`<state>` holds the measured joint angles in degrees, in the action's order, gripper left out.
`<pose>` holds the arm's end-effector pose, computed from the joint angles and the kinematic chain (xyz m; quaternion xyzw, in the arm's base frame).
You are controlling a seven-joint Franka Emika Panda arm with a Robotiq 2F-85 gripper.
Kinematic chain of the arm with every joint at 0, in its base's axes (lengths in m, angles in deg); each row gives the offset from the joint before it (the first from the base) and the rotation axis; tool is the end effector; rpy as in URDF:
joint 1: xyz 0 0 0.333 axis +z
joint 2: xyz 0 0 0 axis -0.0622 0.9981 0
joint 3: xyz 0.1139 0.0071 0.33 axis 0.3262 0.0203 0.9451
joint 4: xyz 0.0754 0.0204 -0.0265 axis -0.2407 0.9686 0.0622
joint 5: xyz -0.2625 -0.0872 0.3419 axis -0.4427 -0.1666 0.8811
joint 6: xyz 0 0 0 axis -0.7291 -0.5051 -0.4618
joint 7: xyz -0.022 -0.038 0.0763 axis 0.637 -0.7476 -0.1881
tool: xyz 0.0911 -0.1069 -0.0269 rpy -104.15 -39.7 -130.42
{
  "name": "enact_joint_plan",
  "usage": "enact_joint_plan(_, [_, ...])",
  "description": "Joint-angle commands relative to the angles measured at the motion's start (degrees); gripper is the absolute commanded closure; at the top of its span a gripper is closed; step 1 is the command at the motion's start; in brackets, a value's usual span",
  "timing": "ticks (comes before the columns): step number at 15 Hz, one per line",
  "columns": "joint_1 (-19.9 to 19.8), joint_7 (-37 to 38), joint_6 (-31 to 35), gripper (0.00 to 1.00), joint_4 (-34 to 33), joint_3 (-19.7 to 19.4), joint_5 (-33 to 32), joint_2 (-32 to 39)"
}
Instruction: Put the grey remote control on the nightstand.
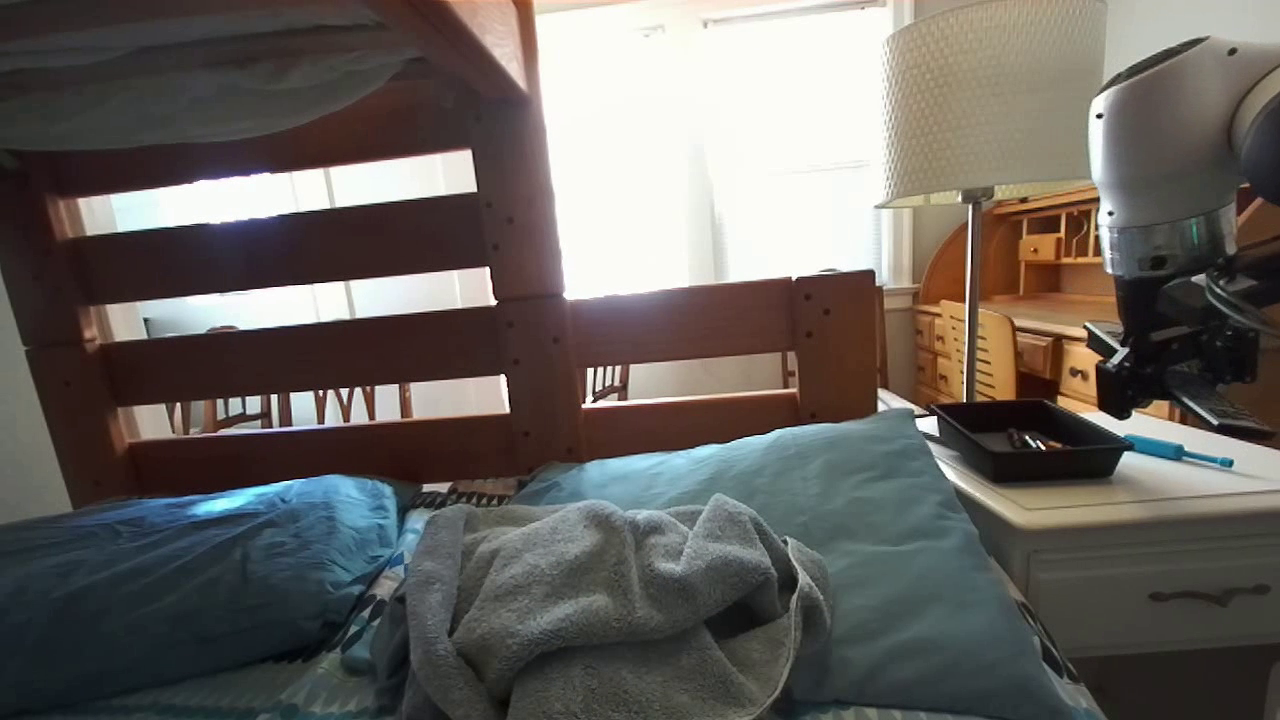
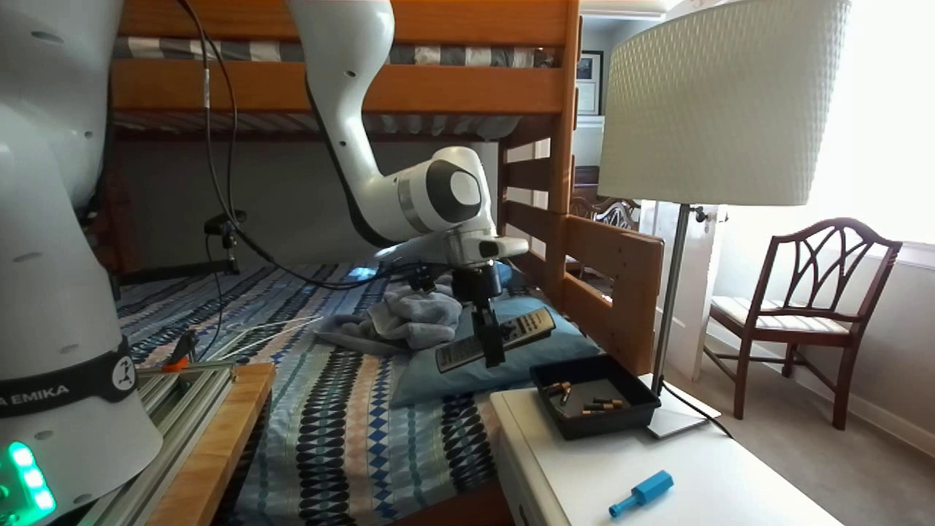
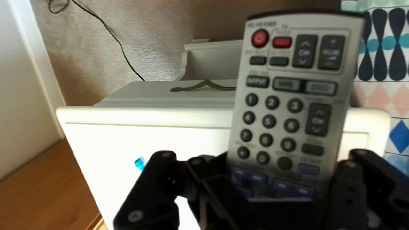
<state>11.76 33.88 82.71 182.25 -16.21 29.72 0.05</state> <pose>0.5256 0.1007 0.1357 0.9839 -0.0713 0.0803 0.1432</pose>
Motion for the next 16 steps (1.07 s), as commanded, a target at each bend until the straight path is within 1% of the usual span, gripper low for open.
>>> enact_joint_plan(1, [-0.77, -0.51, 1.4, 1.0, 0.59, -0.01, 0.03, -0.05])
enact_joint_plan(6, [-1.08, -0.72, 1.82, 1.0, 1.08, 0.2, 0.06, -0.05])
enact_joint_plan(8, [0.16, 3.23, 1.26, 1.0, -1.29, -2.66, -3.53, 0.87])
enact_joint_plan(9, [0.2, 3.98, 1.24, 1.0, -2.39, -3.61, -3.84, 1.47])
enact_joint_plan(12, [-1.36, 2.84, 0.9, 1.0, -5.44, -5.78, -2.27, 2.91])
enact_joint_plan(13, [-2.63, 2.16, 0.34, 1.0, -6.51, -5.95, -1.65, 3.59])
enact_joint_plan(14, [-2.95, 2.24, 0.33, 1.0, -7.23, -6.97, -2.26, 4.02])
enact_joint_plan(16, [-5.18, -0.29, 1.89, 1.0, -7.87, -7.73, -1.74, 4.83])
